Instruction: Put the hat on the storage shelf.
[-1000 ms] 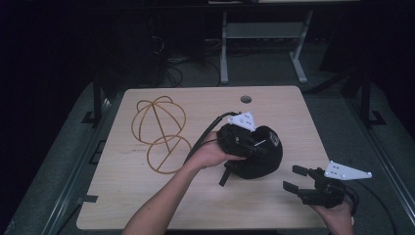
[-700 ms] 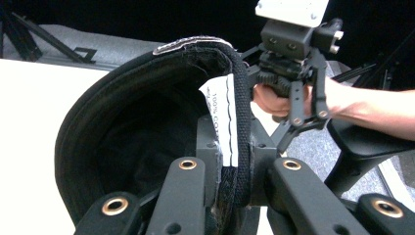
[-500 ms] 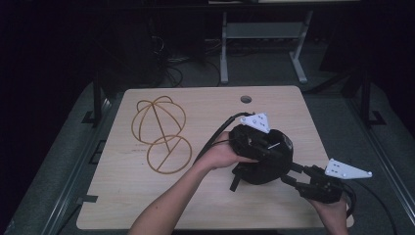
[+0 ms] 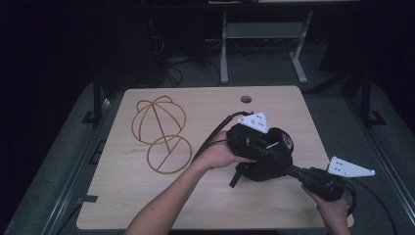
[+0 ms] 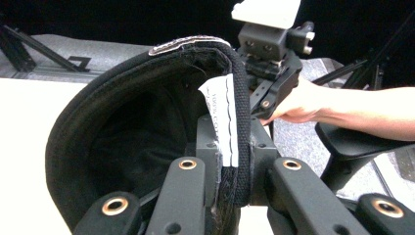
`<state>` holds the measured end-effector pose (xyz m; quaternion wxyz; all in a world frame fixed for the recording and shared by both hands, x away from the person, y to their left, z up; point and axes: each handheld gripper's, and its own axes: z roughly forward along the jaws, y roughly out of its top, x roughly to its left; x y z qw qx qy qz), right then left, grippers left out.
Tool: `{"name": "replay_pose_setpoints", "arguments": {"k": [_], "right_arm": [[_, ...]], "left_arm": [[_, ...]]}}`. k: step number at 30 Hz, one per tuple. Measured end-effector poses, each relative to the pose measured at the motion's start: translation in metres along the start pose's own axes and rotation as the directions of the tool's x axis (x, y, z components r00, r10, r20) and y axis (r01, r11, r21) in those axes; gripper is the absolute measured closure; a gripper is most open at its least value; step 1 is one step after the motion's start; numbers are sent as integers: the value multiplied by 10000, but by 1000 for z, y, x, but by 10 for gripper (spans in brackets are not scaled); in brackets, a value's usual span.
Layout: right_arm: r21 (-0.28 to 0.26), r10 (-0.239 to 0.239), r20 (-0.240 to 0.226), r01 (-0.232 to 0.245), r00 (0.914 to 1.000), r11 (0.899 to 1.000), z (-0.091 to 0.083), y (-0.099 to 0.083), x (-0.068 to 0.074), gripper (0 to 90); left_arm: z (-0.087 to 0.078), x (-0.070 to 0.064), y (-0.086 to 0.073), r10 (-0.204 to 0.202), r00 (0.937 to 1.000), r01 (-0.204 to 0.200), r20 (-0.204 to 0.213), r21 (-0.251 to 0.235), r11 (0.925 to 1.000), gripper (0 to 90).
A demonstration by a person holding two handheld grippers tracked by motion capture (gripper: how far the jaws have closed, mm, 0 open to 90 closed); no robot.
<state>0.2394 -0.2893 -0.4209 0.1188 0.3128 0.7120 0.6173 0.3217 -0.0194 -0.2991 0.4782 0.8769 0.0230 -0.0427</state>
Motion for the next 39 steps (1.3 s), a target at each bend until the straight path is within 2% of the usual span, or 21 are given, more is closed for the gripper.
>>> {"name": "replay_pose_setpoints", "arguments": {"k": [4,12,15,16,22,24,33,39], "right_arm": [[160,-3,72,2,10000,9999,-4,5,1,874],[216,110,-36,-110,9999,9997,-6,15,-1,877],[338,167,-117,-163,9998,9993,-5,20,-1,877],[574,295,-202,-282,9994,9980,-5,25,-2,877],[901,497,-331,-466,9982,9948,-4,36,-5,877],[1136,399,-286,-364,9988,9929,-3,42,-7,877],[1409,355,-278,-313,9990,9895,-4,57,-11,876],[1550,299,-363,-239,9989,9876,-3,66,-13,877]], "left_arm": [[-5,2,-5,-61,9994,64,-348,90,9999,792],[-12,1,-13,-196,9969,217,-761,266,9994,728],[-17,0,-18,-266,9950,296,-958,303,9991,653],[-21,-1,-21,-308,9938,345,-1072,321,9989,597],[-35,-5,-33,-405,9911,433,-1268,194,9989,523],[-41,-6,-38,-398,9894,426,-1398,175,9989,490],[-62,-15,-66,-437,9785,504,-2016,285,9983,445],[-68,-20,-79,-392,9754,467,-2168,295,9985,437]]}}
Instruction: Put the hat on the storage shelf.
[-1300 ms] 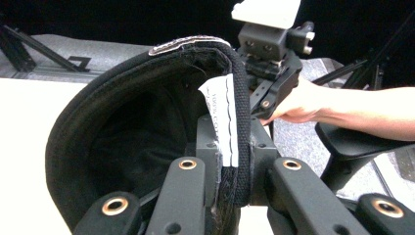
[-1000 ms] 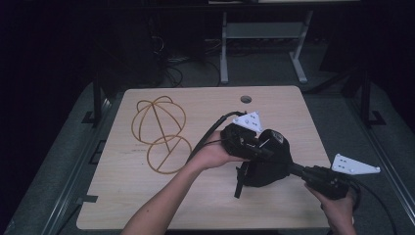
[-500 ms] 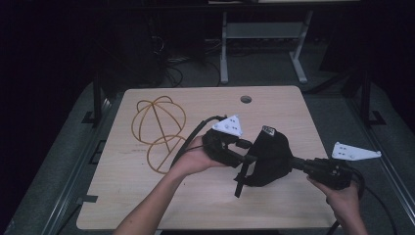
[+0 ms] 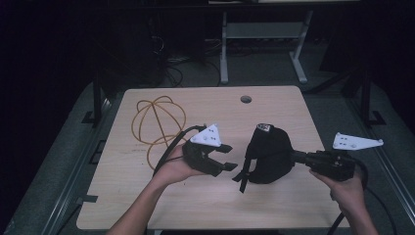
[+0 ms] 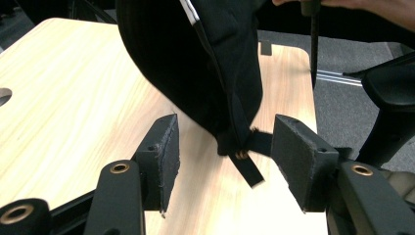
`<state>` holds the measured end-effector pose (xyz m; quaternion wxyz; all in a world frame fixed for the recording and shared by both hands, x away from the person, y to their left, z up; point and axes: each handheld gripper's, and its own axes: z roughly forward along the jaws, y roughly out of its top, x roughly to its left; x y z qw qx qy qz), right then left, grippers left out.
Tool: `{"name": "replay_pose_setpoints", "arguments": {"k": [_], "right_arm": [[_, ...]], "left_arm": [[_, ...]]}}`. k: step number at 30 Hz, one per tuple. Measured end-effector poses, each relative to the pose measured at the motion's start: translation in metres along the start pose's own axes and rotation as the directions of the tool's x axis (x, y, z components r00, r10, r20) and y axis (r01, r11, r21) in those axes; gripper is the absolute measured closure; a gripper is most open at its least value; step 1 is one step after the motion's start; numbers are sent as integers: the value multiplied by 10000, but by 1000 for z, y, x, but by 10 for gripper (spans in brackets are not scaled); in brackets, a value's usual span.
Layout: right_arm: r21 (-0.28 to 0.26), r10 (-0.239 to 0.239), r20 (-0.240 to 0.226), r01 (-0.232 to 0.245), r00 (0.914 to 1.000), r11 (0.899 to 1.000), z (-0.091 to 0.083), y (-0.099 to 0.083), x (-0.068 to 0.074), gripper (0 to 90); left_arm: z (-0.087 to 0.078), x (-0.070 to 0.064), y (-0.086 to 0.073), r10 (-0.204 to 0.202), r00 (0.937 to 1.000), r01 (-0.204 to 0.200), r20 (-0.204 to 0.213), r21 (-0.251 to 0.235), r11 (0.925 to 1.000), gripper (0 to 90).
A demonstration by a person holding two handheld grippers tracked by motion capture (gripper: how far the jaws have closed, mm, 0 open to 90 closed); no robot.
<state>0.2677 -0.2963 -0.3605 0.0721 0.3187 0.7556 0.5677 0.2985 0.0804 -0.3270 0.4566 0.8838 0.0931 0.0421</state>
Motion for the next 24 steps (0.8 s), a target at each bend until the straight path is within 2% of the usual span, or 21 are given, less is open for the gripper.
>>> {"name": "replay_pose_setpoints", "arguments": {"k": [3,13,21,24], "right_arm": [[55,5,-77,-4,10000,10000,0,6,-2,877],[-3,-50,-282,50,9996,10000,3,27,-2,879],[-11,14,-390,-15,9992,10000,4,46,-4,878],[-89,10,-465,-14,9989,10000,6,57,-6,878]], "left_arm": [[-1,-3,-13,-19,9999,21,-117,178,9998,435],[-4,-9,-41,-209,9995,212,-234,133,9997,429],[-4,-13,-55,-165,9989,180,-441,331,9993,415],[-3,-14,-60,-15,9988,39,-490,494,9988,405]]}}
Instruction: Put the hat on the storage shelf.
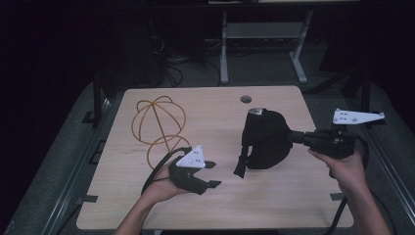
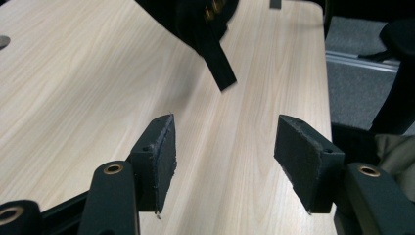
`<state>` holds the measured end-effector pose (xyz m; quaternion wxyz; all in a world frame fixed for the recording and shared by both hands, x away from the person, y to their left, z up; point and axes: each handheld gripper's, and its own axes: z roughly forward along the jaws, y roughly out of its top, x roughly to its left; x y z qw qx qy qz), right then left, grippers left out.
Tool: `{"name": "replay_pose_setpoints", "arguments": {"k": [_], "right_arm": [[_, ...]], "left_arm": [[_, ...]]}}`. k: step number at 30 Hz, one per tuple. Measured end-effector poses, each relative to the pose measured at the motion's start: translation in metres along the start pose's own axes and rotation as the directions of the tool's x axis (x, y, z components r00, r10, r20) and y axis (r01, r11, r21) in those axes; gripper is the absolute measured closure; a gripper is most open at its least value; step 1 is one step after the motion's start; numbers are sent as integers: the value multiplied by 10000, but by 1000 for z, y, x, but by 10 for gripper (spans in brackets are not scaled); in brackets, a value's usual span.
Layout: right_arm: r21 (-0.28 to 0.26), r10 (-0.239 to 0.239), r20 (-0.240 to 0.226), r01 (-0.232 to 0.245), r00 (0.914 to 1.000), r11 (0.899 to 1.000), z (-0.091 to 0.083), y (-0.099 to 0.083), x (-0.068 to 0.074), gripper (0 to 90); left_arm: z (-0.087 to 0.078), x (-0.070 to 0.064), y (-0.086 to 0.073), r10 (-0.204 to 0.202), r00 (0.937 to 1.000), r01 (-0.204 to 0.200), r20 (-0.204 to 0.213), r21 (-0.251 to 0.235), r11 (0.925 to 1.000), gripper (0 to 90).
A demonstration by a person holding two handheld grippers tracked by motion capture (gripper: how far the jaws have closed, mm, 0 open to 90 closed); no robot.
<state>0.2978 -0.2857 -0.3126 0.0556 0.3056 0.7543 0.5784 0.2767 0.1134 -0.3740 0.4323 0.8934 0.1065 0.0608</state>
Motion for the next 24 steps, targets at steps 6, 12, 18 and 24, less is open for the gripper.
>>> {"name": "replay_pose_setpoints", "arguments": {"k": [6,12,18,24], "right_arm": [[39,-182,-147,183,9997,9998,10,20,1,878],[86,-377,-298,380,9988,9992,21,38,4,878],[123,-661,-452,667,9968,9977,33,60,10,878],[184,-851,-656,865,9942,9961,46,80,16,878]], "left_arm": [[6,-5,-15,-17,10000,17,14,125,9999,391],[8,-8,-25,21,10000,-20,-61,84,10000,388],[13,-12,-33,128,9999,-128,11,326,9994,378],[16,-13,-36,65,9999,-69,93,397,9992,373]]}}
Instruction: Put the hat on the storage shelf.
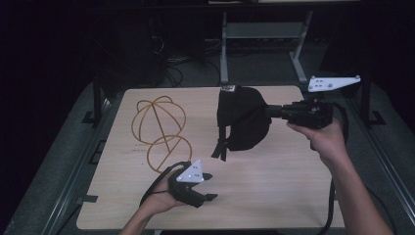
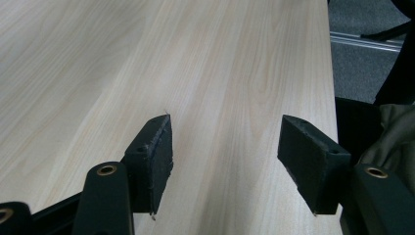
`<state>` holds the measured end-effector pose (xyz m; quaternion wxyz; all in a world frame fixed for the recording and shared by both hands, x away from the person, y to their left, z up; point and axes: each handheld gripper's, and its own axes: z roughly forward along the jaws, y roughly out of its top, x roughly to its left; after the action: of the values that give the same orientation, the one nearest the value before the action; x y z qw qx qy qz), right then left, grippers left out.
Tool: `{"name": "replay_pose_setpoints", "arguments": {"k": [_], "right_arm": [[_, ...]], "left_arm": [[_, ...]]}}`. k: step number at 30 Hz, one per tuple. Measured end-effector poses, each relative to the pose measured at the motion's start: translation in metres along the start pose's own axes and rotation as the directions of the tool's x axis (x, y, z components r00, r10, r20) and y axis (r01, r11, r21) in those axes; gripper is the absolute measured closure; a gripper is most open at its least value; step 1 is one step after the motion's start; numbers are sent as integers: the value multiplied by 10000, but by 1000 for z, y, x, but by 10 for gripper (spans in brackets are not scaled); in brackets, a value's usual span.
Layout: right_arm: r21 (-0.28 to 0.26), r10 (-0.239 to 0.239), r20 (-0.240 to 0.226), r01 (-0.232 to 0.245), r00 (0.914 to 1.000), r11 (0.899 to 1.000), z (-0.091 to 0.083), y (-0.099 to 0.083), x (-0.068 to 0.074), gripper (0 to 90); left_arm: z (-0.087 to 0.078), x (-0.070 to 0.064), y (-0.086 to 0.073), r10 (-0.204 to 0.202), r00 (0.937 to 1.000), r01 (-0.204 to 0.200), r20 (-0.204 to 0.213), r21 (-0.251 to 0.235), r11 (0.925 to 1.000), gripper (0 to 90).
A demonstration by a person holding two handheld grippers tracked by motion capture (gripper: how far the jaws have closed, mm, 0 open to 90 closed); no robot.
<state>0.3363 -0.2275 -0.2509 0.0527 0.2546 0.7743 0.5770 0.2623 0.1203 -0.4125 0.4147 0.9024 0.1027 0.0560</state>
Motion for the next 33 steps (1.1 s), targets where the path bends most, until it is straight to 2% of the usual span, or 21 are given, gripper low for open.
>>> {"name": "replay_pose_setpoints", "arguments": {"k": [3,5,11,13,15,17,19,20,24,25,26,28,29,30,31,32,33], "right_arm": [[10,-110,-155,110,9998,9999,9,13,2,878],[43,-195,-203,196,9996,9998,14,20,3,878],[110,-406,-386,411,9984,9991,29,39,9,877],[133,-553,-489,560,9973,9983,36,48,13,877],[187,-698,-627,711,9956,9973,46,60,17,877],[210,-707,-664,723,9953,9972,49,63,18,877],[302,-819,-748,844,9938,9960,58,72,20,877],[356,-812,-806,843,9934,9958,63,76,21,877],[587,-949,-1046,1014,9900,9931,80,91,25,877],[704,-989,-1152,1074,9884,9917,89,98,27,877],[704,-989,-1152,1074,9884,9917,89,98,27,877],[862,-1045,-1229,1155,9869,9896,96,103,29,877],[946,-1083,-1271,1208,9860,9882,101,106,29,876],[1177,-1153,-1370,1317,9838,9843,110,113,32,876],[1177,-1153,-1370,1317,9838,9843,110,113,32,876],[1270,-1251,-1388,1429,9824,9816,115,116,34,877],[1388,-1254,-1426,1453,9818,9796,121,119,36,876]], "left_arm": [[0,0,-1,-92,9999,92,65,-3,10000,372],[1,0,-1,30,10000,-30,40,40,10000,371],[0,0,-2,44,10000,-45,60,206,9998,369],[1,-1,-3,-124,9999,122,111,155,9998,367],[2,-1,-3,-58,9999,56,147,130,9999,367],[2,-1,-3,20,9999,-22,143,193,9998,366],[1,1,-3,198,9997,-203,139,351,9992,365],[2,0,-4,54,9999,-57,128,218,9997,365],[2,1,-5,9,10000,-11,91,206,9998,365],[1,1,-6,-143,9999,142,54,243,9996,365],[1,1,-6,-143,9999,142,54,243,9996,365],[2,3,-5,90,9999,-91,78,213,9997,365],[2,2,-5,36,10000,-38,91,237,9997,365],[2,4,-4,316,9994,-319,108,311,9990,365],[2,4,-4,316,9994,-319,108,311,9990,365],[3,3,-5,129,9999,-131,100,231,9996,365],[3,3,-5,124,9999,-127,117,205,9997,365]]}}
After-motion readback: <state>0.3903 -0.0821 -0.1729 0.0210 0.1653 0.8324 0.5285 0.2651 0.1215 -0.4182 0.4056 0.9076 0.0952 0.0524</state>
